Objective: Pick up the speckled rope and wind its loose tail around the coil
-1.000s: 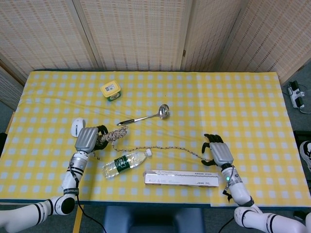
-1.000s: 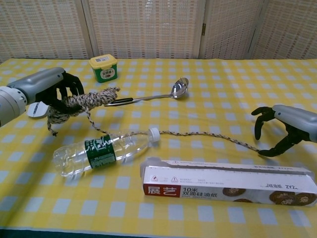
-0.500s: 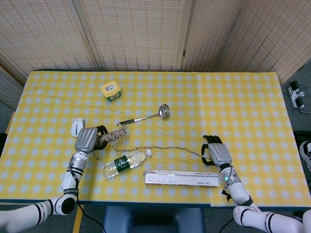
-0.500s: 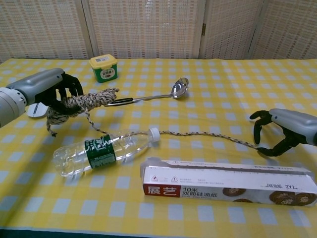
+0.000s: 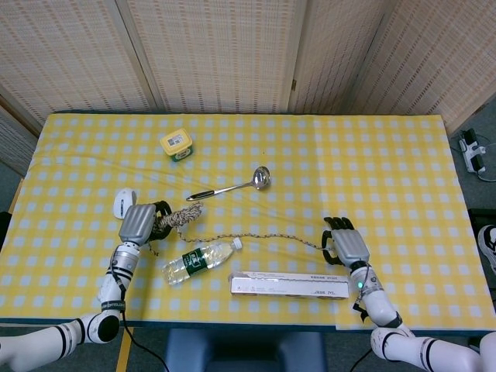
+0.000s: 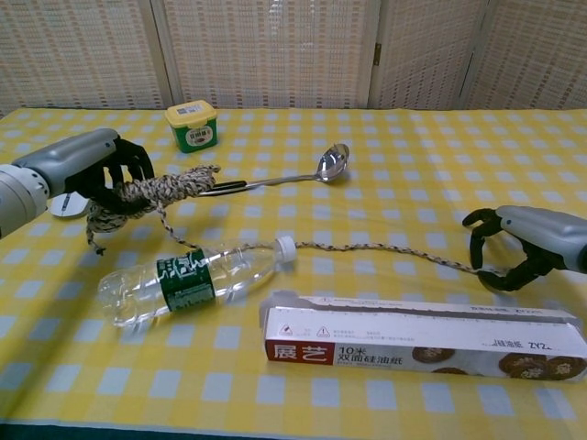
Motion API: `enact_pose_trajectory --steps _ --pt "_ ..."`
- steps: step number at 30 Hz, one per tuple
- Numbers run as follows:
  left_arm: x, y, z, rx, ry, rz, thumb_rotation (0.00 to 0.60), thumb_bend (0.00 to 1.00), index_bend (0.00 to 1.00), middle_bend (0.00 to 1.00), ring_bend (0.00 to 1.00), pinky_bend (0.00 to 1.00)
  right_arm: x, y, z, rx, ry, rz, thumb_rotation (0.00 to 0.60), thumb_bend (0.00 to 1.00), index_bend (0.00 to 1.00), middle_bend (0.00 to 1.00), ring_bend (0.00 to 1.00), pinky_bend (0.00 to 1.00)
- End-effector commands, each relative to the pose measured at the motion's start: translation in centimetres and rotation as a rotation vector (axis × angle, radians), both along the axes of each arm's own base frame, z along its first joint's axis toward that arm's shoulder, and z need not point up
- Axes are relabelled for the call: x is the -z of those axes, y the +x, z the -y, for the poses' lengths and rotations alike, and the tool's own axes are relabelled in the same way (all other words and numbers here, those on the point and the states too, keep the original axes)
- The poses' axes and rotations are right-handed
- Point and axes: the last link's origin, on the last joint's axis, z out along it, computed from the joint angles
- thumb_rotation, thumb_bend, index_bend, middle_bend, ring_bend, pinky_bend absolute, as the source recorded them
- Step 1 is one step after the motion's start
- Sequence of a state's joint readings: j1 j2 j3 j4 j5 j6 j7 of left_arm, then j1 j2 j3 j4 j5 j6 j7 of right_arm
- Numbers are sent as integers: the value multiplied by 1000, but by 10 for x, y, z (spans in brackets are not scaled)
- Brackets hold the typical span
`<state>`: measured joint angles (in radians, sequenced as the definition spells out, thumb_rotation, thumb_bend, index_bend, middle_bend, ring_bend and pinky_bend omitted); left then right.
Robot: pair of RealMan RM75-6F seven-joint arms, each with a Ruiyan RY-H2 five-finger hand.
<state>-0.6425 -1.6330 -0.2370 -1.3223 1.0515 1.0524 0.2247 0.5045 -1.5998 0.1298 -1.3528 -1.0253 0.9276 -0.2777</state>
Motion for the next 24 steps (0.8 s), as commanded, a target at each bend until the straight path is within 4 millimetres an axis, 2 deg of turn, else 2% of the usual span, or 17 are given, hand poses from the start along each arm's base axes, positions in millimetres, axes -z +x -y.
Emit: enact_pose_trajectory --steps 1,10,16,24 --pt "0 -1 0 -2 -1 0 600 473 611 604 577 638 0 -1 0 2 1 -4 600 473 557 137 70 0" --pt "-6 5 0 2 -3 86 600 481 612 604 577 638 -5 3 4 -10 -33 7 600 563 586 163 82 0" --pt "-17 13 1 32 -3 140 600 485 612 604 577 638 -12 4 5 -17 -54 5 600 578 600 173 83 0" --pt "-19 18 4 44 -10 161 600 486 611 605 577 639 -24 4 7 -18 -98 33 600 580 607 179 90 0"
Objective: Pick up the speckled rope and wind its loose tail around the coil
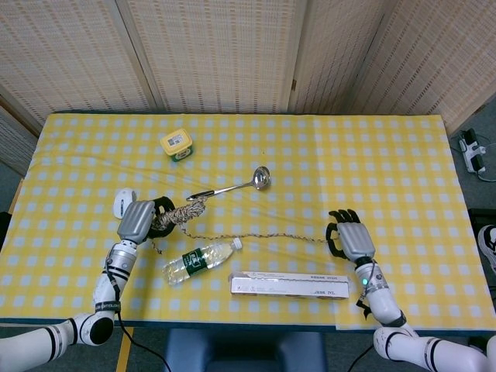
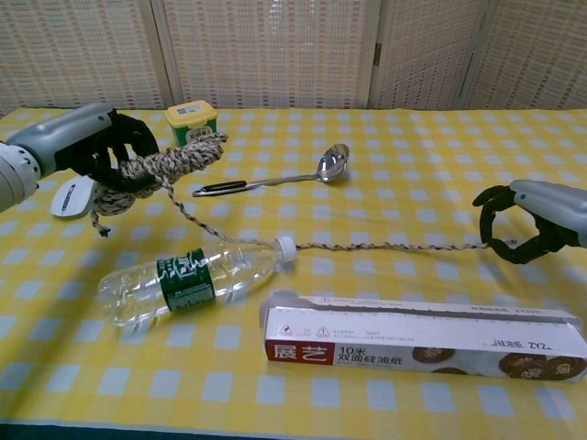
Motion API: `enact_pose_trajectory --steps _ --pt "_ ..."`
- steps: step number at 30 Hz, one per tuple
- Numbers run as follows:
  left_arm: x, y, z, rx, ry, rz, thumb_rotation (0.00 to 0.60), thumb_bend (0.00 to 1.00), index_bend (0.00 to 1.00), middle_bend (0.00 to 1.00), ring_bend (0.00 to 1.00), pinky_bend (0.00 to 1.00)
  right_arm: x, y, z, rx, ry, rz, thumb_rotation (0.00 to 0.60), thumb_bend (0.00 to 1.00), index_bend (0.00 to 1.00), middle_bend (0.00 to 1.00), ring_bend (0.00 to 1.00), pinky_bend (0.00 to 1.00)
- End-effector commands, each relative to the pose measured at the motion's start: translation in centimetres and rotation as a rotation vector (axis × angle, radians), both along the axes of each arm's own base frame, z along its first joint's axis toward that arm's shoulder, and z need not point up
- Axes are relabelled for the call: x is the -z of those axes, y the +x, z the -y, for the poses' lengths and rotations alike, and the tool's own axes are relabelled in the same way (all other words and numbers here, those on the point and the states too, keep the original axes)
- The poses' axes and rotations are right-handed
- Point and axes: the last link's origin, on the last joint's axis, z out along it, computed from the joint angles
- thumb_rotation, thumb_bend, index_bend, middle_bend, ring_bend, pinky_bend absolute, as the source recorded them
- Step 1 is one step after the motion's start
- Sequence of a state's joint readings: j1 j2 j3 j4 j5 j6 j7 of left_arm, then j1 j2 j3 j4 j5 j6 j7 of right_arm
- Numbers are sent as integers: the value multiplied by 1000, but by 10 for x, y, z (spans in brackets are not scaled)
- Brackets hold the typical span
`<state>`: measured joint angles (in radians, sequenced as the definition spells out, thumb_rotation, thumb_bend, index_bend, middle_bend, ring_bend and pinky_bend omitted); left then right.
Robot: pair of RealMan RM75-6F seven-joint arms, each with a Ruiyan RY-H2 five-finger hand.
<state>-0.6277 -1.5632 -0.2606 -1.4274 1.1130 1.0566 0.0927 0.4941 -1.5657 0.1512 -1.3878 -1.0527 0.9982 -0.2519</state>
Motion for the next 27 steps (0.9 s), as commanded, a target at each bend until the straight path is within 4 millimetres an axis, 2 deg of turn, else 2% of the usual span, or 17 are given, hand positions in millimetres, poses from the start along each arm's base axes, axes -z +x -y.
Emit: enact_pose_trajectory --steps 1,3,6,12,18,22,27 --pt "0 2 1 6 -2 18 600 486 611 605 577 639 -5 0 0 -2 -13 12 600 580 607 179 90 0" --pt "-1 5 2 14 -7 32 600 486 611 604 577 639 -6 0 0 -3 -12 14 600 581 608 180 90 0" --pt "-2 11 5 44 -16 52 600 486 611 604 577 639 -12 12 6 -14 -26 75 600 582 611 181 94 0" --pt "-4 36 18 155 -64 107 600 486 612 604 577 636 -18 46 25 -61 -28 168 600 586 613 183 102 0" --pt "1 71 33 280 -109 84 600 486 611 604 576 631 -26 106 51 -155 -38 279 600 598 612 184 110 0" --pt "9 94 35 320 -144 50 600 485 611 604 576 629 -29 147 58 -229 -33 324 600 598 612 185 116 0" --pt "21 120 30 318 -181 20 600 486 610 604 576 622 -35 186 59 -289 -43 361 600 598 613 186 117 0"
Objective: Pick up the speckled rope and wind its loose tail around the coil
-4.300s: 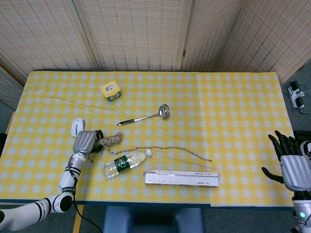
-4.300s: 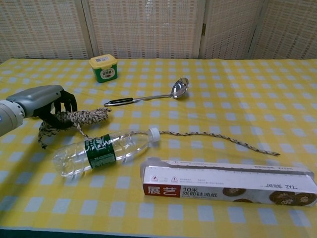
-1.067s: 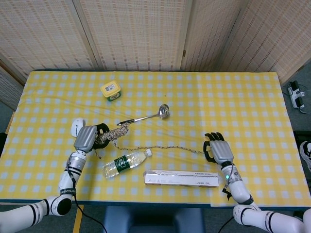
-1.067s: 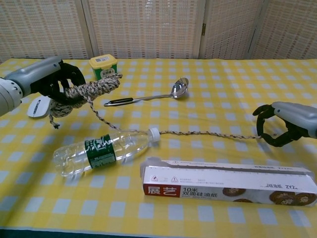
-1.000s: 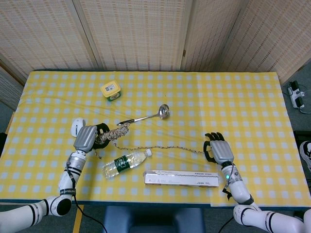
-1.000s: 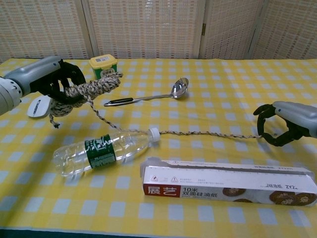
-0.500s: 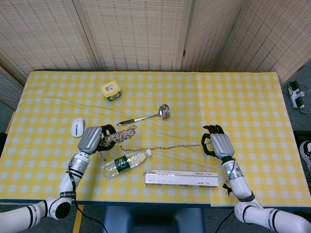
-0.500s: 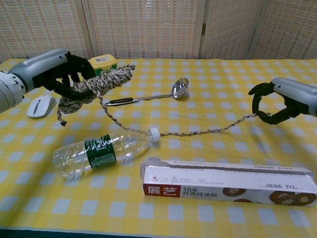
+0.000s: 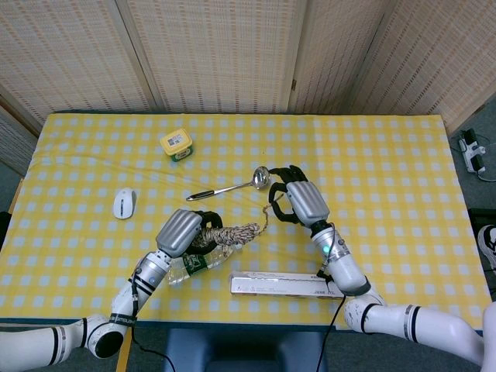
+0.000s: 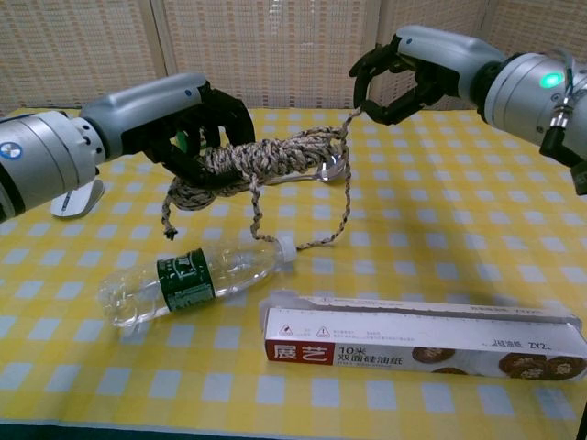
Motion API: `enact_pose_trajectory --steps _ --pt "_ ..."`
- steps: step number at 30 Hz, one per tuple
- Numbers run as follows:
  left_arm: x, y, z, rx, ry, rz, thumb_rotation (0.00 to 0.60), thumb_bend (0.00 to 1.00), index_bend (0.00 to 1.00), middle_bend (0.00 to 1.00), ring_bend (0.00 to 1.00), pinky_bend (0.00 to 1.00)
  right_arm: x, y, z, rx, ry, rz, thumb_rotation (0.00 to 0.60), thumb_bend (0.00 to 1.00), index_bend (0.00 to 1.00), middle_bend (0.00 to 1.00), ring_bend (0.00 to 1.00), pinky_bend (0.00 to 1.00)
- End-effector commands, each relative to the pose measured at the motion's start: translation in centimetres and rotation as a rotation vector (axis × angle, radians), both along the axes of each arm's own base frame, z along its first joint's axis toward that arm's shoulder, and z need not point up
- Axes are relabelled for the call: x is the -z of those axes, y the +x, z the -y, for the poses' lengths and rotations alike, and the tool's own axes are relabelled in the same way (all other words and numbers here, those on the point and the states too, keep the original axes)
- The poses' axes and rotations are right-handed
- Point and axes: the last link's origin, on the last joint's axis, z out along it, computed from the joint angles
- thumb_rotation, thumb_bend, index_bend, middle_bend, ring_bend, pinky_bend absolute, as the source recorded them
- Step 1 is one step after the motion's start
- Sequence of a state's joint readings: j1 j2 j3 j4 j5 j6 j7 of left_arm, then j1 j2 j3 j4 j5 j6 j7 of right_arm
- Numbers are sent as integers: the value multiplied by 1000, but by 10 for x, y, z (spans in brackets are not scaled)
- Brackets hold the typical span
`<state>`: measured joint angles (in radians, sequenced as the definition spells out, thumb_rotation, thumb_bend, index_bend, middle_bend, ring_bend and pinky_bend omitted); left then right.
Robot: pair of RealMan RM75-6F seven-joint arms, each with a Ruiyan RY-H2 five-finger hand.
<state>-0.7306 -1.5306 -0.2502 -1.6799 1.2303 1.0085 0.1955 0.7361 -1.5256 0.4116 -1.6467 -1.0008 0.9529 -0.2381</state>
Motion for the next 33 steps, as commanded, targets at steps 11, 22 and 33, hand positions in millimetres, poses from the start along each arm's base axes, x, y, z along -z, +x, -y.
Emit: enact_pose_trajectory --steps 11,22,33 --pt "26 63 -17 -103 -108 19 600 486 610 604 576 622 -17 60 -14 -101 -15 79 600 598 613 189 117 0" --pt "19 65 -46 -366 -126 139 600 495 605 607 586 636 -43 65 -49 -191 -24 131 600 599 613 203 122 0" --pt "-1 30 -60 -482 -145 187 600 502 600 609 589 638 -72 45 -58 -188 -94 216 600 599 613 214 135 0"
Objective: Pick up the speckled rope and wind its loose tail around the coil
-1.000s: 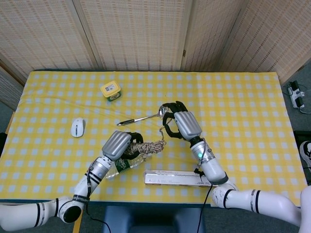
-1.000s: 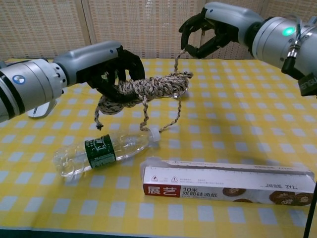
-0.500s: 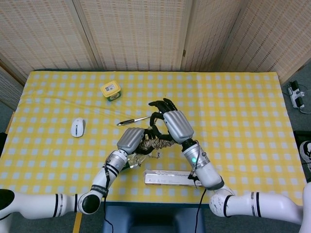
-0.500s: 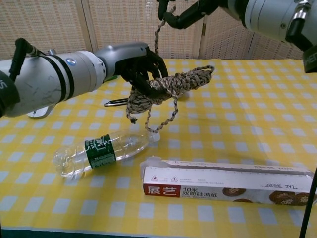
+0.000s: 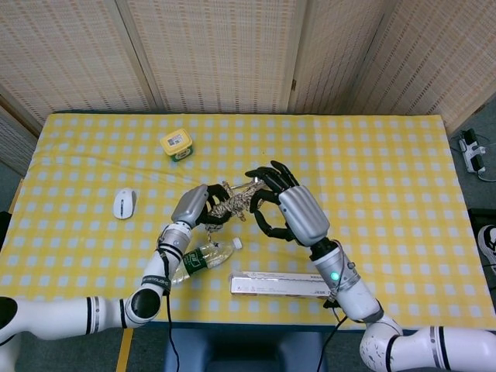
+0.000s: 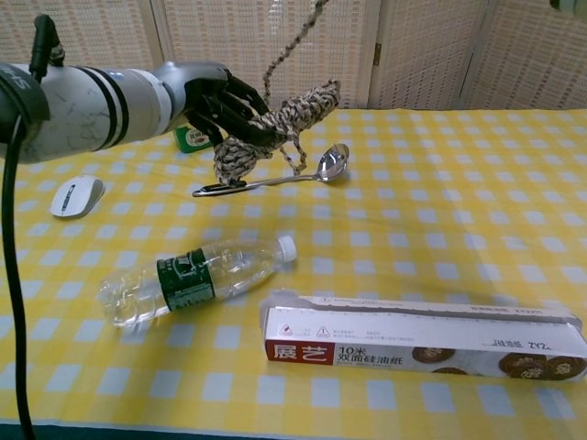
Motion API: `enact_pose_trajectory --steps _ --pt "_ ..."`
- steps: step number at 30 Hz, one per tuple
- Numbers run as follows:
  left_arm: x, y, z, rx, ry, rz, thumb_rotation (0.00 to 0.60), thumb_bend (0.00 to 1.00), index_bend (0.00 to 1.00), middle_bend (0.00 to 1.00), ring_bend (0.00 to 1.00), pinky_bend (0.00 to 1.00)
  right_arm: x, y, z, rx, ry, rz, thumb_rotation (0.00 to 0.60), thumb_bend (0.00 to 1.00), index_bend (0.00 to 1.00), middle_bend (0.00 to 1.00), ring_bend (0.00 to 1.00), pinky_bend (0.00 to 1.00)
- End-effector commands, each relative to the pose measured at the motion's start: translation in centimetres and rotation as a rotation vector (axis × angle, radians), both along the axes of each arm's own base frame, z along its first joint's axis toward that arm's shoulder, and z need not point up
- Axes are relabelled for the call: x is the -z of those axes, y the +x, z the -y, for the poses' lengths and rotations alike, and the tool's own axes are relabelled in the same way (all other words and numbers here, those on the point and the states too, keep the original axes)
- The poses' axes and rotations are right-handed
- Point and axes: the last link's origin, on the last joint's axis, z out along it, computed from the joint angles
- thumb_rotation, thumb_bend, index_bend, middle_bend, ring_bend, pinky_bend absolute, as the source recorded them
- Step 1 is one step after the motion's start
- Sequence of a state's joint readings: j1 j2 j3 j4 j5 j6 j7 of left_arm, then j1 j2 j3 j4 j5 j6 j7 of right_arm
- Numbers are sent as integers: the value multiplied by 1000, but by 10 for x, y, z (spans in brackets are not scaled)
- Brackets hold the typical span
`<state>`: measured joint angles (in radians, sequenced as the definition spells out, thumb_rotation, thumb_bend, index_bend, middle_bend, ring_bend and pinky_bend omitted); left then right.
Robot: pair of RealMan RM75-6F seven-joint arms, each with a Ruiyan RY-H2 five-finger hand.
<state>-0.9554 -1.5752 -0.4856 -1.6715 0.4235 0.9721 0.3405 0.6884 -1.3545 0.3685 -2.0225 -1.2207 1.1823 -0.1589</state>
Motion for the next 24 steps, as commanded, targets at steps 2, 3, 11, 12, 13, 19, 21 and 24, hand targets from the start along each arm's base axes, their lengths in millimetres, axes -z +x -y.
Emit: enact_pose_trajectory --steps 2,3,11,12,13,19,21,24 --pt "-6 -14 -3 -29 6 3 600 503 599 609 589 638 -6 -6 1 21 14 19 600 598 613 214 134 0" --pt "-7 -16 -4 -48 14 15 600 503 598 609 589 638 -6 -7 0 14 23 20 600 598 613 215 134 0" --pt "-21 -22 -18 -198 32 194 600 507 588 609 590 641 3 -23 -22 -14 102 12 600 600 617 217 136 0" --pt "-24 -24 -20 -210 32 210 600 507 588 609 590 641 4 -26 -25 -14 108 14 600 600 618 218 136 0" --pt "-28 -26 -22 -234 34 240 600 507 588 609 590 641 5 -32 -28 -7 118 11 600 600 619 219 137 0" --pt "-48 -35 -29 -294 24 373 600 509 588 609 589 641 15 -63 -34 50 156 -10 600 601 625 226 141 0" --pt "-56 -36 -30 -309 15 431 600 511 589 609 587 641 20 -74 -35 77 177 -24 600 601 626 227 141 1" --pt "-81 -40 -31 -298 30 510 600 513 590 609 585 639 37 -100 -30 155 232 -55 600 602 626 227 140 0"
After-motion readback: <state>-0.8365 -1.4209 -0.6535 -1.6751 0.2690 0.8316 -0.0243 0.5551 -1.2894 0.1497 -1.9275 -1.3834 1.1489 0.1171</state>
